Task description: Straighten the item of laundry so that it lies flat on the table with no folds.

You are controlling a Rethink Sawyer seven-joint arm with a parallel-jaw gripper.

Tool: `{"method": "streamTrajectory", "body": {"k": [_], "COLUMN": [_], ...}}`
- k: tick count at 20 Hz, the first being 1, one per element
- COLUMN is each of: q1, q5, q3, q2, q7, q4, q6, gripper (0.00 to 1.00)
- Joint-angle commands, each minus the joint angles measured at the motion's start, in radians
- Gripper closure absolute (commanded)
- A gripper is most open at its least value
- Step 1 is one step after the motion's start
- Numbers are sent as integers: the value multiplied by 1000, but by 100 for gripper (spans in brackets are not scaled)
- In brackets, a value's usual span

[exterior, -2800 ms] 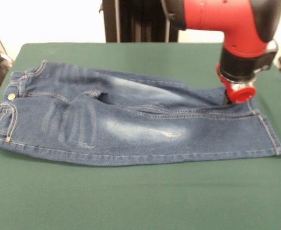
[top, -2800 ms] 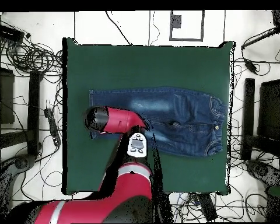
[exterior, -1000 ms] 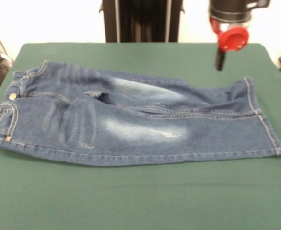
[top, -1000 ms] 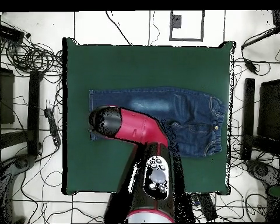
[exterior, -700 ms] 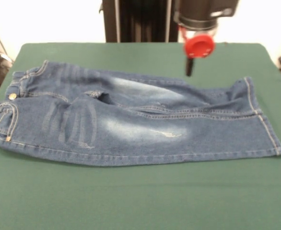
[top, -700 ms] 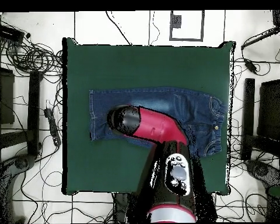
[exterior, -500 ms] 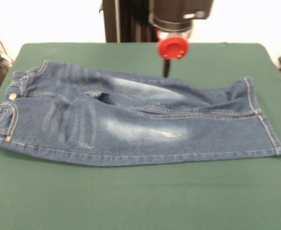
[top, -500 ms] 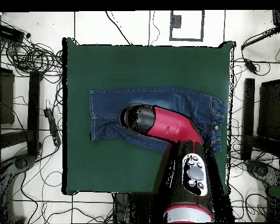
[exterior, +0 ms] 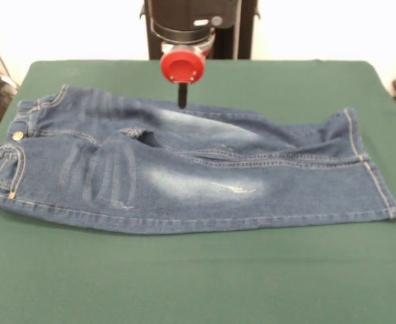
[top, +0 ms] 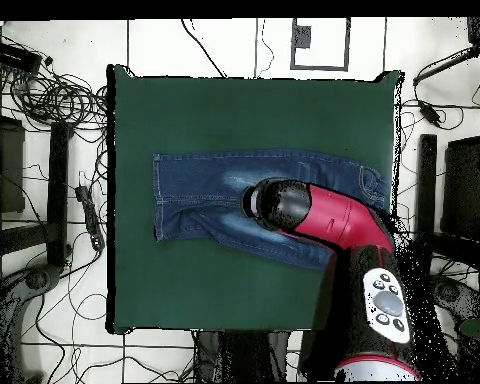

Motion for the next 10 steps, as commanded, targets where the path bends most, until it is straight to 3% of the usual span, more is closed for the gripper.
{"method": "streamTrajectory", "body": {"k": [1,10], "q1": [15,41], "q5": [-62,-56], "q3": [166,175], "q2": [81,117], "q7": [-187,-109], "q4": [41,-3], "q6": [-5,6], "gripper": [100,100]}}
